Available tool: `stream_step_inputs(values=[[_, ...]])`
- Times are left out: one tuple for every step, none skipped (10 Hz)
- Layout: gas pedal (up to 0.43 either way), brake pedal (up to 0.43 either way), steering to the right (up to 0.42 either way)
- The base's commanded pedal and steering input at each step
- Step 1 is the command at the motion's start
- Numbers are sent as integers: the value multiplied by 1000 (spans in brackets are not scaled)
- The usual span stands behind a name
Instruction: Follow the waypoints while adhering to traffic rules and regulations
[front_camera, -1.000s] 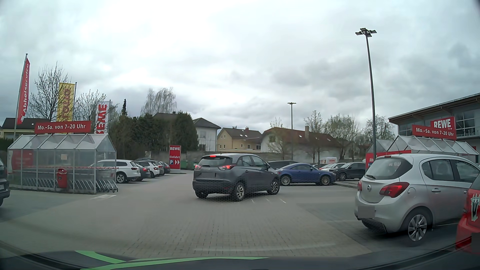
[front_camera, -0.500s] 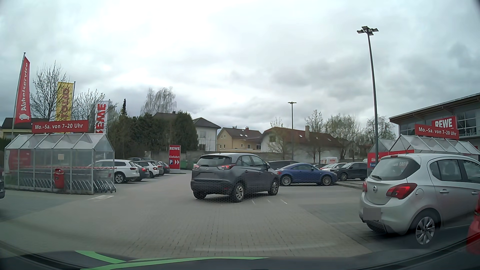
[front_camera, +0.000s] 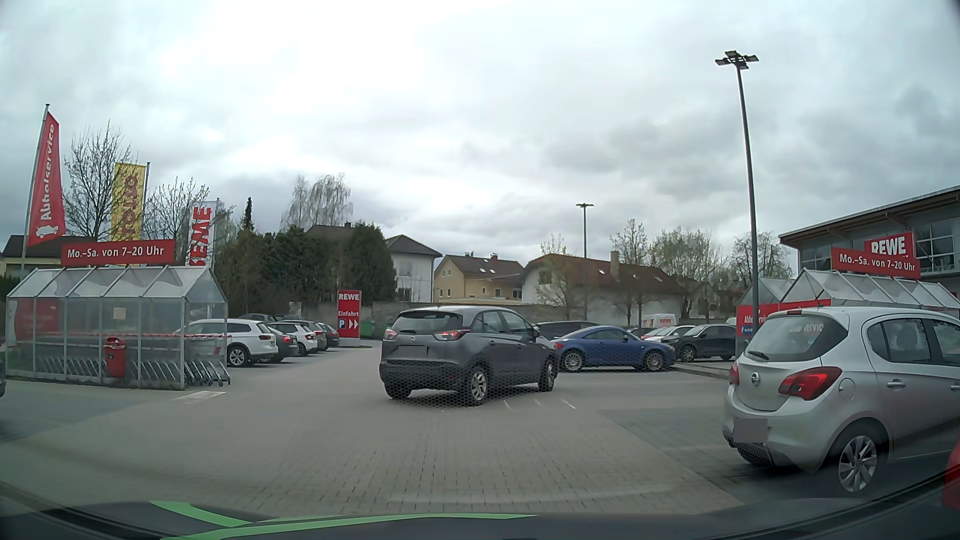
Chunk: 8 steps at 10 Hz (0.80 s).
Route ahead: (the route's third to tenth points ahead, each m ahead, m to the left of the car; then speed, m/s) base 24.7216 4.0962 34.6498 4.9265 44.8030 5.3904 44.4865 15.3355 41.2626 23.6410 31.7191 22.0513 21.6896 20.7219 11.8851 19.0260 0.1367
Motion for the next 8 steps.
stream_step_inputs(values=[[0,152,-3],[0,152,-3],[0,152,-3],[0,152,-3],[0,152,-3],[0,152,-3],[0,152,-3],[0,152,-3]])
